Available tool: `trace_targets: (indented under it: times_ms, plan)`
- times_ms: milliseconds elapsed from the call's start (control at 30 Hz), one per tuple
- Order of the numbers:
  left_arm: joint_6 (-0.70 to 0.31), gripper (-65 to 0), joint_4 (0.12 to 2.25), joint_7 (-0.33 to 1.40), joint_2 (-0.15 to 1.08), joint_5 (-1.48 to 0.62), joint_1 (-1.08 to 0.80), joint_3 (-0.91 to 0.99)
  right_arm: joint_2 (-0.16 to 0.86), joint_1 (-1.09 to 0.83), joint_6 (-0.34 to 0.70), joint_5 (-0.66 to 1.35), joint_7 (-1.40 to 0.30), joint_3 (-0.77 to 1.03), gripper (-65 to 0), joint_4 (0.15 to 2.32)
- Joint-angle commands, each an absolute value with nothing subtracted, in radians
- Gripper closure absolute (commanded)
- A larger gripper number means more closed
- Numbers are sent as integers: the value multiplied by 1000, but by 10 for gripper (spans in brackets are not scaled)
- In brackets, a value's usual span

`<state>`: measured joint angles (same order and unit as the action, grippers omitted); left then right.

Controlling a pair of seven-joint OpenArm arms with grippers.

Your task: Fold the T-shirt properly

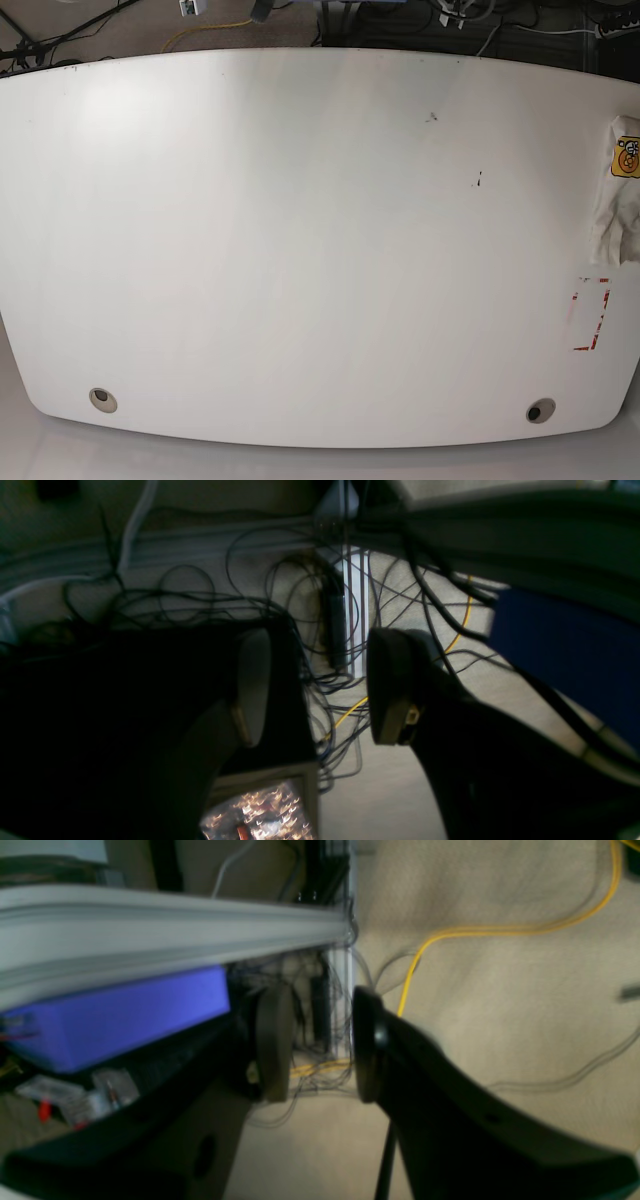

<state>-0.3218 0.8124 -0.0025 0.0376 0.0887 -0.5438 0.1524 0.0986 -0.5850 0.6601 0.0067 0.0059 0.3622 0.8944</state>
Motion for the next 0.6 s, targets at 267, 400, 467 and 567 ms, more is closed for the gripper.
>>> trace_targets:
  times_ms: [267, 400, 467, 567]
  plan:
    - [-328, -281, 340, -58, 67, 82, -257, 153, 108, -355, 503, -196, 150, 366, -195, 487]
    - [-268, -281, 243, -70, 67, 84, -189, 151, 108, -305, 476, -228, 150, 366, -195, 449]
    - [-216, -281, 197, -70, 67, 84, -157, 150, 110, -280, 475, -229, 147, 366, -197, 424]
    - [-168, -281, 156, -74, 67, 84, -136, 110, 136, -245, 475, -229, 147, 366, -198, 363]
